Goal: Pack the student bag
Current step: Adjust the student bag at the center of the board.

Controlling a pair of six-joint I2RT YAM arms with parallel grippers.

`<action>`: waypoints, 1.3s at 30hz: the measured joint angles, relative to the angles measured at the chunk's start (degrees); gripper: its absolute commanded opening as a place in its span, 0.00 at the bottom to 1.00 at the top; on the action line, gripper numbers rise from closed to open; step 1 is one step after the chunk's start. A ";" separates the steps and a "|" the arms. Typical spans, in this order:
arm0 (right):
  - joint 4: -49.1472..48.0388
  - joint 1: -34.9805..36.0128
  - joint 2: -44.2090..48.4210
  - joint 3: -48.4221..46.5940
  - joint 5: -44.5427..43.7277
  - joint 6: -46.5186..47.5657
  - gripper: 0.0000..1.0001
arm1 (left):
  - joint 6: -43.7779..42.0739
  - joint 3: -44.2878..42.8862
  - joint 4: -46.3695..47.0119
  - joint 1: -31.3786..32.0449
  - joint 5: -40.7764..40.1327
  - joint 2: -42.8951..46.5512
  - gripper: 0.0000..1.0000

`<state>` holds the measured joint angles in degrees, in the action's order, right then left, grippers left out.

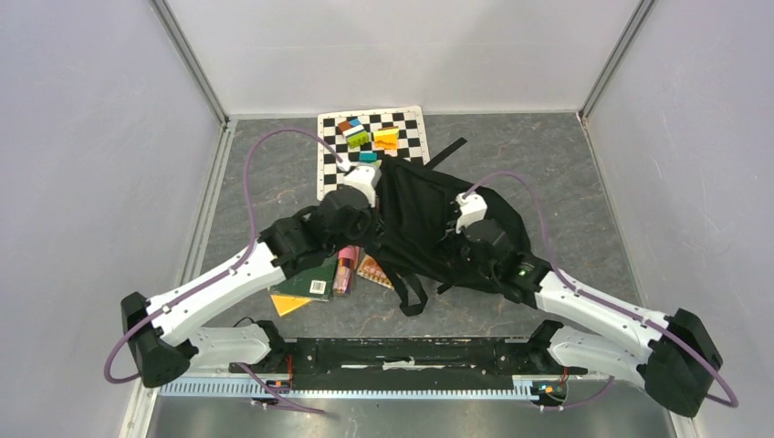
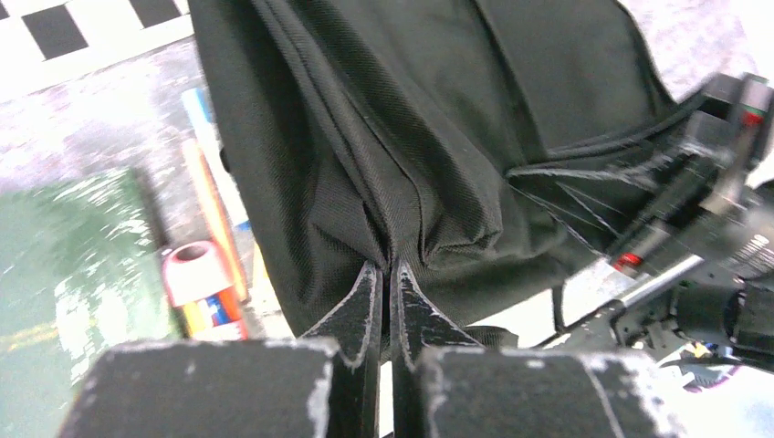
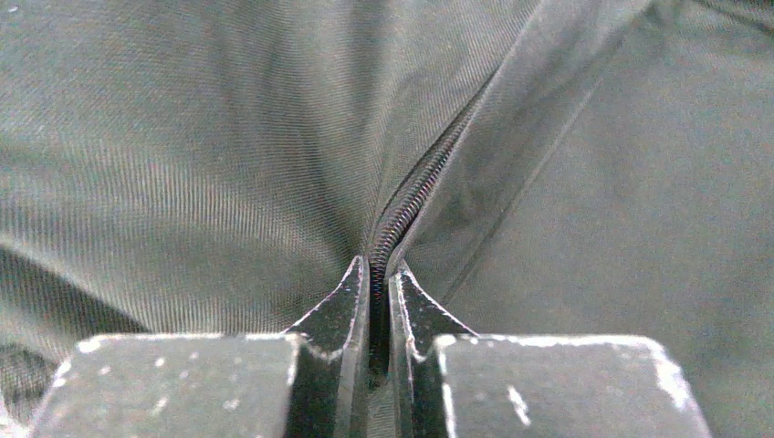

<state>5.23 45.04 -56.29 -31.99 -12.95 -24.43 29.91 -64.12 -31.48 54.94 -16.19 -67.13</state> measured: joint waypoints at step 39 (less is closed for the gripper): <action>7.56 19.19 21.97 14.23 2.47 -23.10 0.64 | 16.15 28.98 -6.12 -15.39 11.93 28.46 1.00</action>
<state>12.80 64.23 -34.33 -17.76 -10.48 -47.53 46.06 -35.14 -37.60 39.55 -4.25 -38.68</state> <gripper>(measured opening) 0.668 0.993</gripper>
